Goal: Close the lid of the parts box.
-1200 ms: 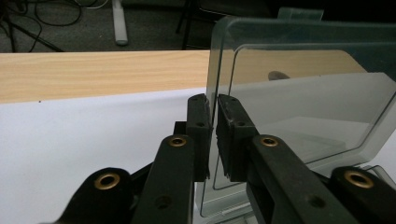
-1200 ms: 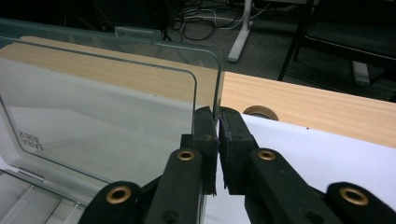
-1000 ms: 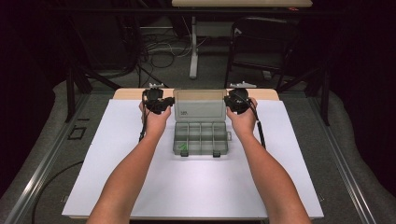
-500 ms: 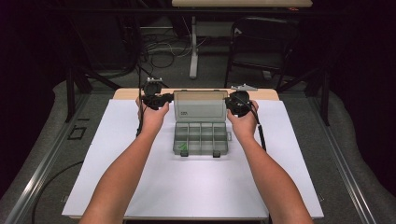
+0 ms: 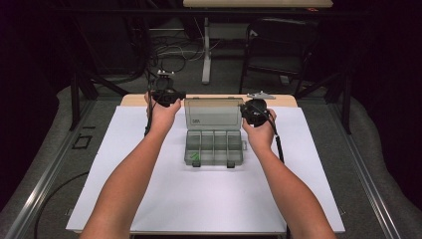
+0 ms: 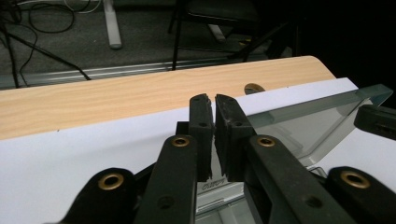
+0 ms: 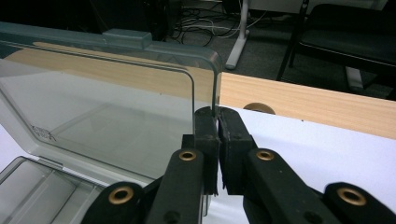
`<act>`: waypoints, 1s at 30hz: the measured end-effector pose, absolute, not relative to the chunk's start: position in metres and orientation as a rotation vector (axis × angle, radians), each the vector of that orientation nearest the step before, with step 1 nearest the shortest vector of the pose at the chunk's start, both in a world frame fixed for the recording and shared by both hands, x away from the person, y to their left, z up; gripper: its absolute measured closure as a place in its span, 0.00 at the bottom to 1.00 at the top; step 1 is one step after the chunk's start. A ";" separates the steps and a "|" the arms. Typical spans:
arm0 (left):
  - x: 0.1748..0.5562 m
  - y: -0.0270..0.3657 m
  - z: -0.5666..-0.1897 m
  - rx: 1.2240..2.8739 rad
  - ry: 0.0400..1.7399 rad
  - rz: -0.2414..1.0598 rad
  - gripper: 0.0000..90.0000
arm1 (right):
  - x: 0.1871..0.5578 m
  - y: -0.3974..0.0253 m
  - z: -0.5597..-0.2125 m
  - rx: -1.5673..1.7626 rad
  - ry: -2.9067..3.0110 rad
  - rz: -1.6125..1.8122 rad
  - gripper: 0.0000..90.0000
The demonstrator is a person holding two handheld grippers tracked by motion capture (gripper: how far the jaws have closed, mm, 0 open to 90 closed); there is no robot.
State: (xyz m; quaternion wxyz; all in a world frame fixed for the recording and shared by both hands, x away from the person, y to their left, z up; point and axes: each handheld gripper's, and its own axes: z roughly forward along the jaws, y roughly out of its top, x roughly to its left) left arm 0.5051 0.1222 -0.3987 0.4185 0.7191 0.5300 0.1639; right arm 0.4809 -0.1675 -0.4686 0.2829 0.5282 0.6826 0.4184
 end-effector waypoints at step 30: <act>0.521 0.089 -0.408 1.877 1.301 0.349 1.00 | 0.476 -0.171 -0.467 1.422 1.846 1.146 0.96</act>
